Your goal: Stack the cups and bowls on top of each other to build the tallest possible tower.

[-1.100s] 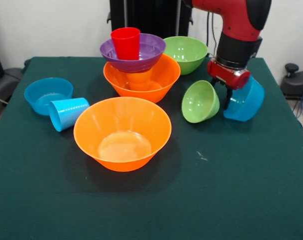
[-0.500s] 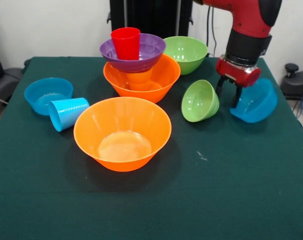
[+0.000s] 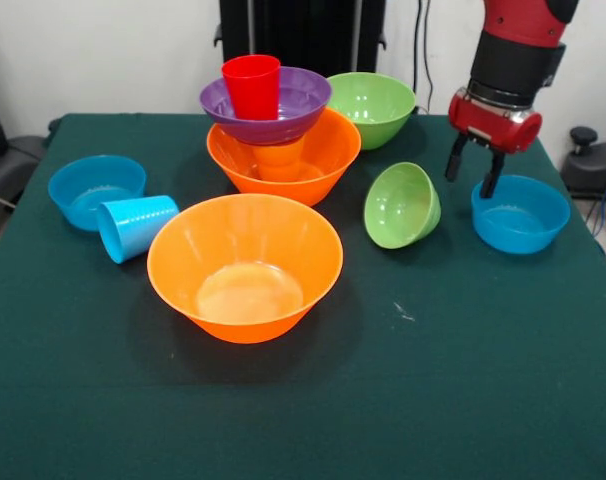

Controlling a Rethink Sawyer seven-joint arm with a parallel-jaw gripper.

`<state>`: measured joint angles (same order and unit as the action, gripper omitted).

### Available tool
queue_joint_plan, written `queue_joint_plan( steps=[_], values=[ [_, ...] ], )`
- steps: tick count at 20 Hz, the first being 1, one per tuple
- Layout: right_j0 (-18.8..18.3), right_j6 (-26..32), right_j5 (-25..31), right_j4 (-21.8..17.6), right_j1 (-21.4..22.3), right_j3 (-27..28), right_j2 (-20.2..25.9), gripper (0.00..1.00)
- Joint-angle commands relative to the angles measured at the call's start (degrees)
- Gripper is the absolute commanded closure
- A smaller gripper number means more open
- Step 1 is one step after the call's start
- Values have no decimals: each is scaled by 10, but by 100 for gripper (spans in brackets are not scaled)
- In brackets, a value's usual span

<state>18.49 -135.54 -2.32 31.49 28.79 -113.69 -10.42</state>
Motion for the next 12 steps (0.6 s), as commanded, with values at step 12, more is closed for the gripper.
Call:
queue_joint_plan(
  steps=[12],
  values=[
    [-10, -95, 40, 33, -4, 37, 47, 0]
  ],
)
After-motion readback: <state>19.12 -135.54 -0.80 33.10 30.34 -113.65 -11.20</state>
